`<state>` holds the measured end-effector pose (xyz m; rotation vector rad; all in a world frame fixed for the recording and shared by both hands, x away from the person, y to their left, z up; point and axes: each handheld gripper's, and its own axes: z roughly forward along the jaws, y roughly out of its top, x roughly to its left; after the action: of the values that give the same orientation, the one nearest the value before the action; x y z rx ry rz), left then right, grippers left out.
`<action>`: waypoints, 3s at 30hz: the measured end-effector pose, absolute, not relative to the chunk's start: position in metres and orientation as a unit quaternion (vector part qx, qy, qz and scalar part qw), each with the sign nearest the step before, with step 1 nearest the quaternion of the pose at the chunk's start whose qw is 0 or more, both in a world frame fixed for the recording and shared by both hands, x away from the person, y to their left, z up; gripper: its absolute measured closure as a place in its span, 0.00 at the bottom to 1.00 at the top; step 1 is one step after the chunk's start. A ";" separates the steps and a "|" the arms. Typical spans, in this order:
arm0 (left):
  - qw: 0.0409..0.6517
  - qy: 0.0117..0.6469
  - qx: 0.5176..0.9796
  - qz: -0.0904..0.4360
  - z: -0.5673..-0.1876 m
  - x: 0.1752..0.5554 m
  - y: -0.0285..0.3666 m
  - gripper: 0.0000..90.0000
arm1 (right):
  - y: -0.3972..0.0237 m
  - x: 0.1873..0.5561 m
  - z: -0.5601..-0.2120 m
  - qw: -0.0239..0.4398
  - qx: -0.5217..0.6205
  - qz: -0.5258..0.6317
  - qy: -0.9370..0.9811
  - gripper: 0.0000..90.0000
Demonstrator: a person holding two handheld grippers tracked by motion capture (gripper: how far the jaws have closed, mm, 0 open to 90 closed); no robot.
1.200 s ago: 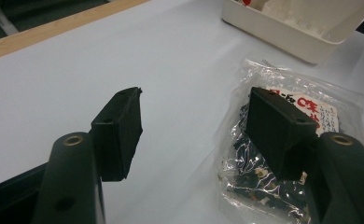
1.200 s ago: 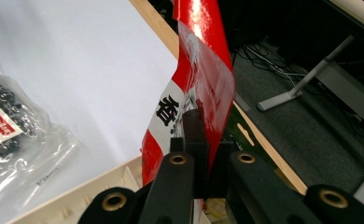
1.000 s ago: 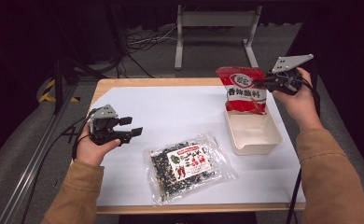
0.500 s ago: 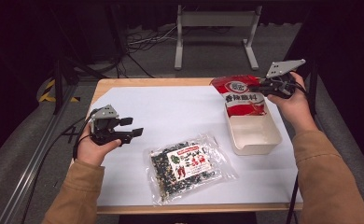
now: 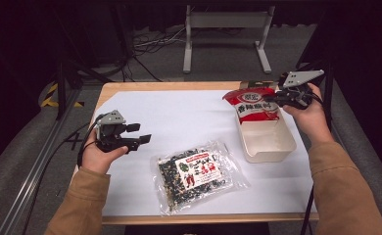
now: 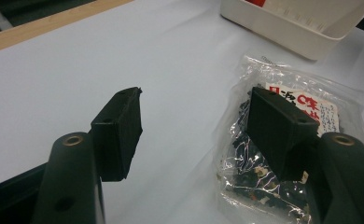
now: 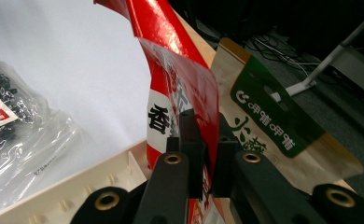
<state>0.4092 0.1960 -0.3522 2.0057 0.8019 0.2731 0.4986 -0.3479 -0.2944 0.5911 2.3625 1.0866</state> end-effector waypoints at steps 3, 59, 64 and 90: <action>0.461 0.327 0.818 0.110 -0.352 0.409 0.196 0.39 | -0.356 0.497 -0.299 0.234 0.239 0.393 0.857 0.97; 0.419 0.274 0.860 0.095 -0.359 0.414 0.155 0.13 | -0.375 0.395 -0.295 0.262 0.342 0.428 0.794 0.42; 0.410 0.268 0.867 0.088 -0.360 0.414 0.153 0.13 | -0.372 0.380 -0.299 0.258 0.340 0.432 0.794 0.42; 0.409 0.260 0.874 0.028 -0.370 0.418 0.141 0.22 | -0.348 0.345 -0.324 0.223 0.332 0.454 0.796 0.40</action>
<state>0.4177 0.1413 -0.3704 2.2013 0.6554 0.0710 0.3450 -0.3482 -0.3237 0.9161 2.1976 1.2548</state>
